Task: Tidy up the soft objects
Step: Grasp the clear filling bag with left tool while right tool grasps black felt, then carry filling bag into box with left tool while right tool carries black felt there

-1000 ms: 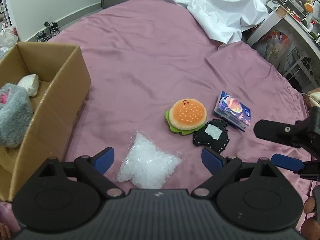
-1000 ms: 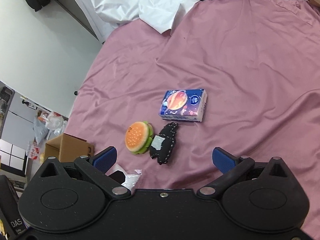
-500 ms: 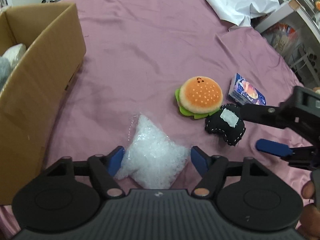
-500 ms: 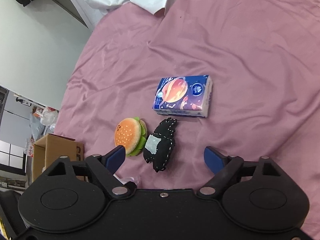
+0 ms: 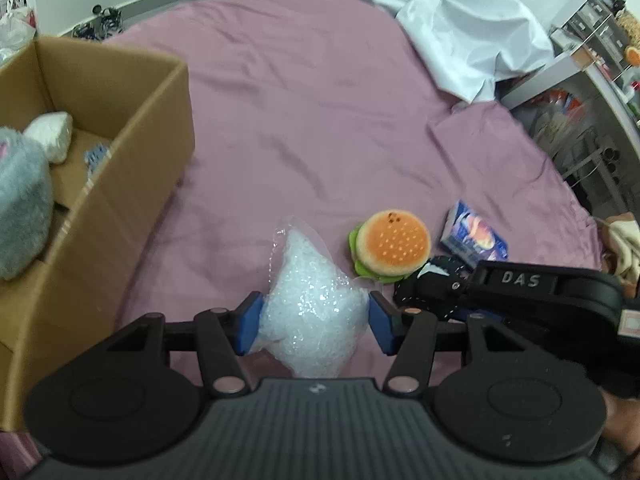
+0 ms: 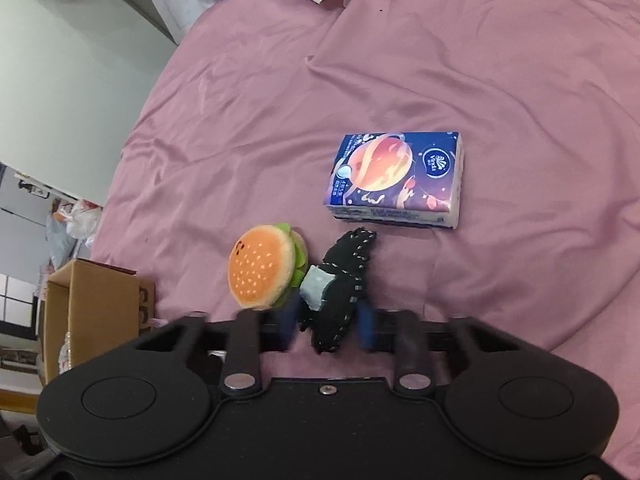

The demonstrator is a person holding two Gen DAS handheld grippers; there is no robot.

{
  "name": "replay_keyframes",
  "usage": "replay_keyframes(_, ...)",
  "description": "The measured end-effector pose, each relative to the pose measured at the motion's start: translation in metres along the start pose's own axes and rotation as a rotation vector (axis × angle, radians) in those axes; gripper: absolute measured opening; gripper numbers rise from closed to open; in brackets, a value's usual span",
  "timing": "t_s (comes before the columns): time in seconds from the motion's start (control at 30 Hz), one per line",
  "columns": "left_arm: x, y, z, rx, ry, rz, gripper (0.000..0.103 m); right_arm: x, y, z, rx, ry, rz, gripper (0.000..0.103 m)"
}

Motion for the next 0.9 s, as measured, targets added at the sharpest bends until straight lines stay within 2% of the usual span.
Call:
replay_keyframes(0.03, 0.0, 0.002, 0.005, 0.007, -0.005, 0.0, 0.055, 0.0, 0.0, 0.003, 0.014, -0.001, -0.005, 0.021)
replay_keyframes(0.1, 0.002, 0.005, 0.013, 0.019, -0.02, 0.001, 0.055, -0.002, 0.001, 0.012, 0.04, 0.001, -0.013, 0.019)
replay_keyframes(0.37, 0.005, 0.014, 0.048, 0.076, -0.046, -0.015, 0.055, -0.017, 0.003, 0.052, 0.142, 0.068, -0.026, 0.019)
replay_keyframes(0.67, -0.005, 0.027, 0.084, 0.152, -0.038, 0.004, 0.055, -0.063, 0.0, 0.087, 0.223, 0.19, 0.051, 0.019)
replay_keyframes(0.9, -0.022, 0.034, 0.113, 0.204, -0.019, 0.025, 0.055, -0.076, -0.005, 0.091, 0.225, 0.189, 0.057, 0.019)
Point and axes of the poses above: each gripper's, at about its wrist camera, not at the fingertips, and z roughly against the way its jaws point, x to its right, y to its top, the point moved 3 cm from there along -z, roughly the way its jaws point, and after that the axes turned 5 degrees about -y, right-handed, at the moved point
